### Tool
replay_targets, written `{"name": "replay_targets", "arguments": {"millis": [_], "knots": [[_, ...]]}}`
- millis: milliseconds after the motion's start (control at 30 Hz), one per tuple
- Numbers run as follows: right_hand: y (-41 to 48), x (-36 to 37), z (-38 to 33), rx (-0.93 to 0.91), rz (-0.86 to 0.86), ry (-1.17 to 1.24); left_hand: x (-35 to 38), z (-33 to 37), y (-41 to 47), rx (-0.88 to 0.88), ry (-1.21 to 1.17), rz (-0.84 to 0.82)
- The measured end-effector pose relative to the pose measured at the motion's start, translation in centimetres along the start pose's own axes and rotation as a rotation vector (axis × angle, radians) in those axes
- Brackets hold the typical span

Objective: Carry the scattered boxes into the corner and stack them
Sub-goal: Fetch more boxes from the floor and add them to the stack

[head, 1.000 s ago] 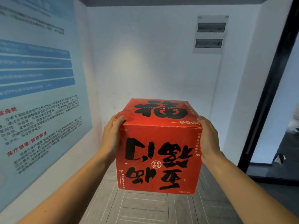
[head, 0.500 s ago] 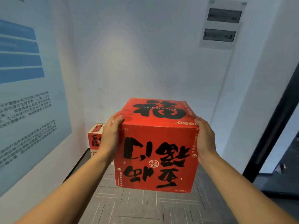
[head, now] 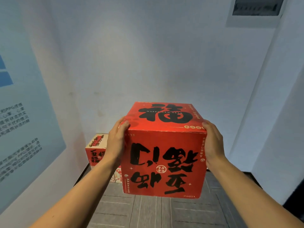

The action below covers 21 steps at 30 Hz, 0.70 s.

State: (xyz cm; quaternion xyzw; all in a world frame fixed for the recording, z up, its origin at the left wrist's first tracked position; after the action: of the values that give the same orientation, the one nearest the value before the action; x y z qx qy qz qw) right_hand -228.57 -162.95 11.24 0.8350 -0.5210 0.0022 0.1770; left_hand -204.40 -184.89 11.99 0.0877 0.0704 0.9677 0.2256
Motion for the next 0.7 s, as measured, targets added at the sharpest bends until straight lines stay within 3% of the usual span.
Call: {"name": "replay_targets", "arguments": {"millis": [333,700], "knots": [[18.8,13.3,9.2,0.022,-0.091,-0.007,0.0,-5.1,22.1,-0.023,-0.014,0.055],[34.2,20.9,18.2,0.019,-0.028,-0.123,3.7,-13.0,43.4,-0.093,-0.071,-0.051]]}}
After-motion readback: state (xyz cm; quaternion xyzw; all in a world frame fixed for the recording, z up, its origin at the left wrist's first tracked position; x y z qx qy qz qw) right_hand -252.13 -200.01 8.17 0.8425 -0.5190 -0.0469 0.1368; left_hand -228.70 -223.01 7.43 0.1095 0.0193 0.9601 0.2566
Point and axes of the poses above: each hand's wrist, its own y-axis towards the middle knuckle, its own x-axis out of the palm, z = x × y, the point moved 9 cm from there along y, towards the middle knuckle, and after that the axes turned 9 degrees about -x, right-handed, at the moved point
